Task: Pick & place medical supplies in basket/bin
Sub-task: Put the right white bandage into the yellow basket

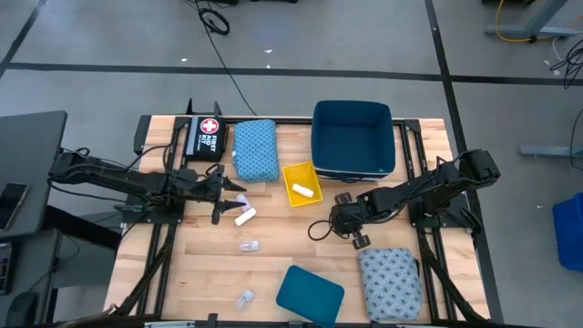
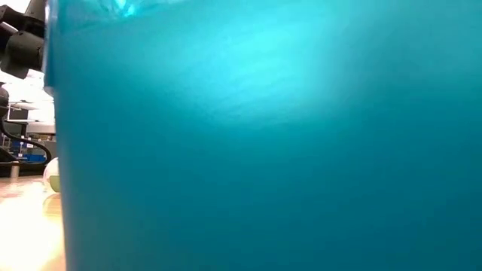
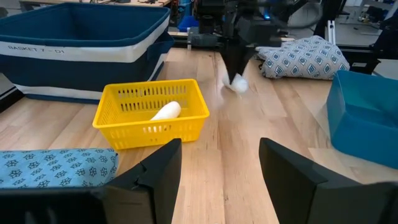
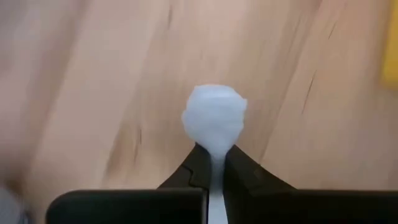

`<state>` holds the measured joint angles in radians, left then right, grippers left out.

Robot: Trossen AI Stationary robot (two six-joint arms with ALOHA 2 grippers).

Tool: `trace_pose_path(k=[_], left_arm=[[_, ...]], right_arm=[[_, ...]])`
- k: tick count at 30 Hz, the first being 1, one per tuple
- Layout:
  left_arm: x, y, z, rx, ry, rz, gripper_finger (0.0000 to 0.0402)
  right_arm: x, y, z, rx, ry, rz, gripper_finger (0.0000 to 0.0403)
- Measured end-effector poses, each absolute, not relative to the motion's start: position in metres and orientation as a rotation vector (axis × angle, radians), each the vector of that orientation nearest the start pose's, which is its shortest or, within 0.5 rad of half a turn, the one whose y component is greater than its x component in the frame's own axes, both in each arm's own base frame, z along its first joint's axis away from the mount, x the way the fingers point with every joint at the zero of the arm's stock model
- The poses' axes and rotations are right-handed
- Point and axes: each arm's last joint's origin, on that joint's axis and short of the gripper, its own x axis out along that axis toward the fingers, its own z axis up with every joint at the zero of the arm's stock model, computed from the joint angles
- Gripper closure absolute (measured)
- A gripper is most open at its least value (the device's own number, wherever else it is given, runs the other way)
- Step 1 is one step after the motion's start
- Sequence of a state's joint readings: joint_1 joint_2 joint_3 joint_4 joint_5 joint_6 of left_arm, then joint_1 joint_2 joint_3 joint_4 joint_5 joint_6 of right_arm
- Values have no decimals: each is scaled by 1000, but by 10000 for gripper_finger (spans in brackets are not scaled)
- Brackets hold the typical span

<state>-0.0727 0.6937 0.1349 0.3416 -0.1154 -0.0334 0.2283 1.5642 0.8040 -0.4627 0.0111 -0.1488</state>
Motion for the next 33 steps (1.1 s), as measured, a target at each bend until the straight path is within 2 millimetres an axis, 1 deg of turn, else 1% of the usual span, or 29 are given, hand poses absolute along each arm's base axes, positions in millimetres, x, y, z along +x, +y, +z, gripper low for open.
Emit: trace_pose_path(k=[7,12,16,20,24,26,30,33], left_arm=[[151,-8,172,-13,216,46,200],[151,-8,172,-13,216,47,200],[151,-8,172,-13,216,46,200],[151,-8,172,-16,216,46,200],[151,-8,172,-20,215,47,200],[151,-8,172,-20,215,47,200],[151,-8,173,-20,213,47,200],[151,-8,173,-21,207,47,200]], right_arm=[[283,66,162,-226,961,291,387],[300,67,176,-214,738,272,387],[312,58,188,-229,574,180,387],[321,39,199,-227,462,56,387],[324,17,200,-214,455,-31,387],[324,6,197,-205,475,-64,387],[327,-11,180,-184,557,-58,387],[328,-19,167,-196,613,-62,387]])
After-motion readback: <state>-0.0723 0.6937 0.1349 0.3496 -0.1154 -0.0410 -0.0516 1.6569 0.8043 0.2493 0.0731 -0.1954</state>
